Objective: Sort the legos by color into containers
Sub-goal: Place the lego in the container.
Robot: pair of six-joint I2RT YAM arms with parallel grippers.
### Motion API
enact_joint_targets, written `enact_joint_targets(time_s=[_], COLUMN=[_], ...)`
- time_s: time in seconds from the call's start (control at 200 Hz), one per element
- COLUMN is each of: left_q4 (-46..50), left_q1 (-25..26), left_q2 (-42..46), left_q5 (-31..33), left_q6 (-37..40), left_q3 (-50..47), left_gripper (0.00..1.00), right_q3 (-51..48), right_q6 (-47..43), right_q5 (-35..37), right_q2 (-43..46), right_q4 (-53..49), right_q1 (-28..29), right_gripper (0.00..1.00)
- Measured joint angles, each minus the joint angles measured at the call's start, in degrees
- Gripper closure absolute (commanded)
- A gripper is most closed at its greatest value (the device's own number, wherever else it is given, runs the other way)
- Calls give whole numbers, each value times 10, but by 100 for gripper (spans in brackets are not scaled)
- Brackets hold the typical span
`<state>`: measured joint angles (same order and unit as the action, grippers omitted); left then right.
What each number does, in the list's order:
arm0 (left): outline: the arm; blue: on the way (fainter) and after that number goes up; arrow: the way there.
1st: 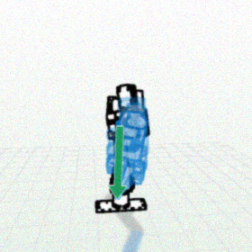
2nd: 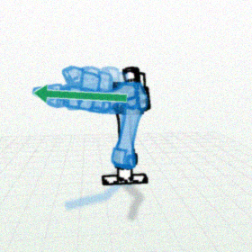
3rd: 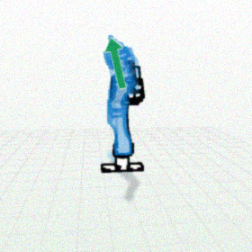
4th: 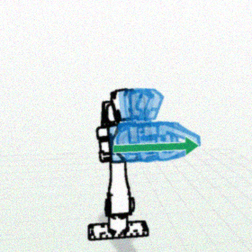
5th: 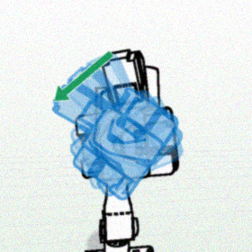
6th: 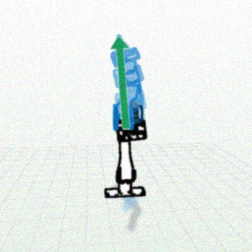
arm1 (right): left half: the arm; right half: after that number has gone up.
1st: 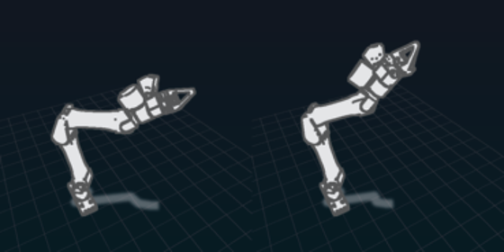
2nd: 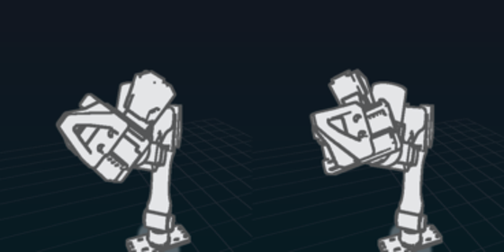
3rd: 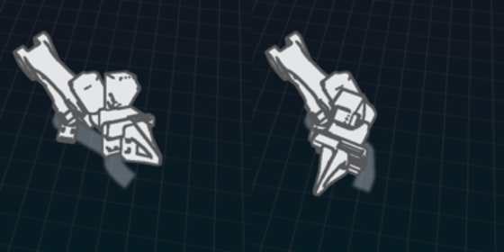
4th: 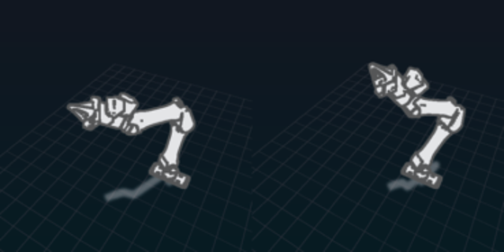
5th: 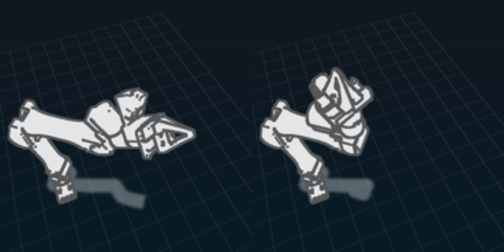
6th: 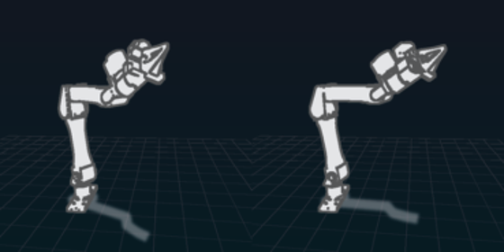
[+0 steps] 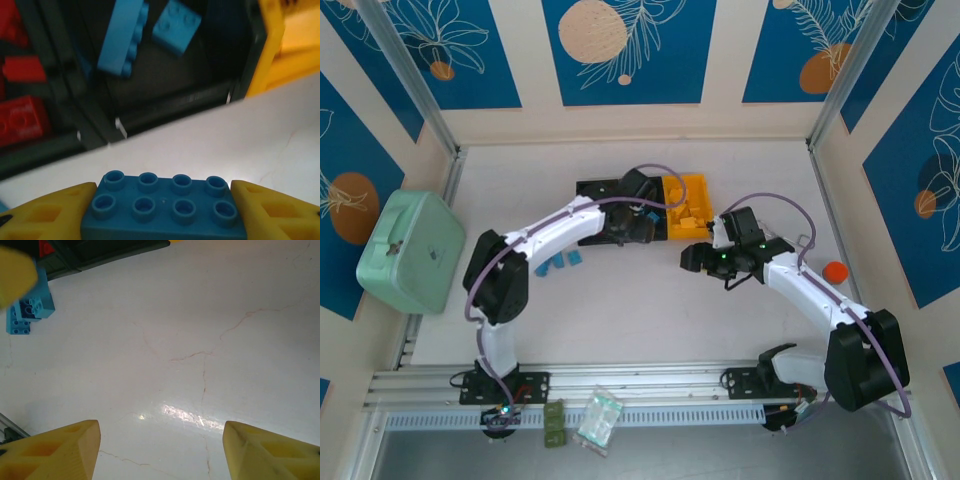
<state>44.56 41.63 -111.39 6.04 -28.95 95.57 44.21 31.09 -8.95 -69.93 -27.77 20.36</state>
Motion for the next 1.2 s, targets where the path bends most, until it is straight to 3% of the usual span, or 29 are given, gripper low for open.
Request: enact_joint_targets(time_s=[0.475, 0.62, 0.68, 0.97, 1.201], left_q4=[43, 65, 70, 75, 68], left_q1=[-41, -43, -44, -48, -48], left_q2=[-224, -271, -276, -277, -240], left_q5=[5, 11, 12, 17, 15], left_q6=[55, 66, 69, 70, 70], left_q3=[298, 368, 377, 381, 329], left_gripper=[49, 41, 34, 24, 26], right_q3=[-10, -12, -12, -12, -12], right_q6=[16, 20, 20, 24, 29], right_q5=[0, 0, 0, 0, 0], right_q2=[2, 12, 15, 20, 19], right_q4=[-1, -3, -4, -3, -3], right_q1=[0, 0, 0, 0, 7], right_gripper=[34, 34, 34, 34, 34])
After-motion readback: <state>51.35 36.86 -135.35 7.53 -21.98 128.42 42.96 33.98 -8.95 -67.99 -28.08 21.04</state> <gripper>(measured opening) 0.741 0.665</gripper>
